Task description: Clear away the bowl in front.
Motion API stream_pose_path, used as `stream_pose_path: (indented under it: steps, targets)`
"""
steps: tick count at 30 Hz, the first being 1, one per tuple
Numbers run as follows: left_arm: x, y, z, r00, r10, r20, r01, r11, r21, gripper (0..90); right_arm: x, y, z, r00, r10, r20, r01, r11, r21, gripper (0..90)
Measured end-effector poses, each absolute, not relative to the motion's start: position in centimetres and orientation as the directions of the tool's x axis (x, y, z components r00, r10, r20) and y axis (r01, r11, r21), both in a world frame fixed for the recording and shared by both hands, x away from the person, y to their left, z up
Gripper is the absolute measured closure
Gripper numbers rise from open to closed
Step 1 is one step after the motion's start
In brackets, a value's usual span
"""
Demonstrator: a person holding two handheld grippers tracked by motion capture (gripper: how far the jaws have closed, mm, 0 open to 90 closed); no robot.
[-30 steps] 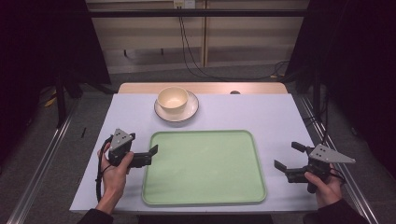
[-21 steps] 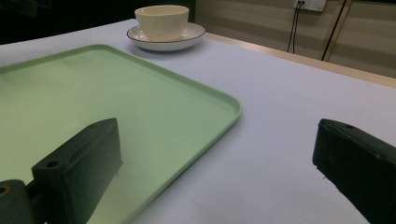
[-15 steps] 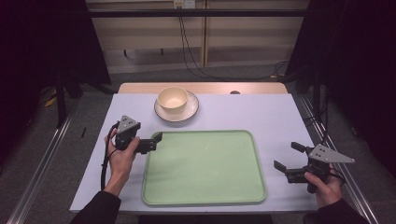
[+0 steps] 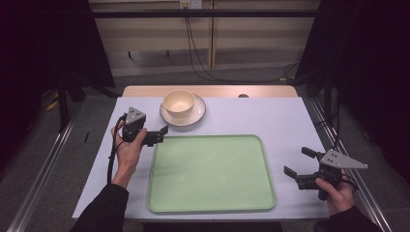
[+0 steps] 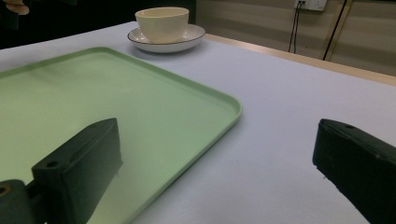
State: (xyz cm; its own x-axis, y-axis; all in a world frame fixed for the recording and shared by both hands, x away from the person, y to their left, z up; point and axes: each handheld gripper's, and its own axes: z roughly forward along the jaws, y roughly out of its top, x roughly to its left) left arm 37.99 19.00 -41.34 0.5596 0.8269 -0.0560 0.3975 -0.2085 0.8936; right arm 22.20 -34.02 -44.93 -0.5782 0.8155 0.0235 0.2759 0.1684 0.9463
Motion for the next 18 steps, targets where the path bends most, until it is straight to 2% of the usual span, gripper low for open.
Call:
stream_pose_path:
  steps: [13,17,18]
  targets:
    - [40.3,18.4,-41.8,0.544,0.838,-0.041,0.426,-0.233,0.874,6.8,22.1,-34.2,-44.9,-0.589,0.808,0.018,0.271,0.176,0.946,1.0]
    - [41.9,18.3,-41.9,0.547,0.837,0.009,0.432,-0.292,0.853,6.6,22.1,-34.1,-44.9,-0.591,0.806,0.014,0.271,0.183,0.945,1.0]
    - [42.2,18.4,-41.9,0.531,0.847,-0.014,0.44,-0.262,0.859,6.6,22.1,-34.1,-44.9,-0.592,0.805,0.017,0.271,0.18,0.946,1.0]
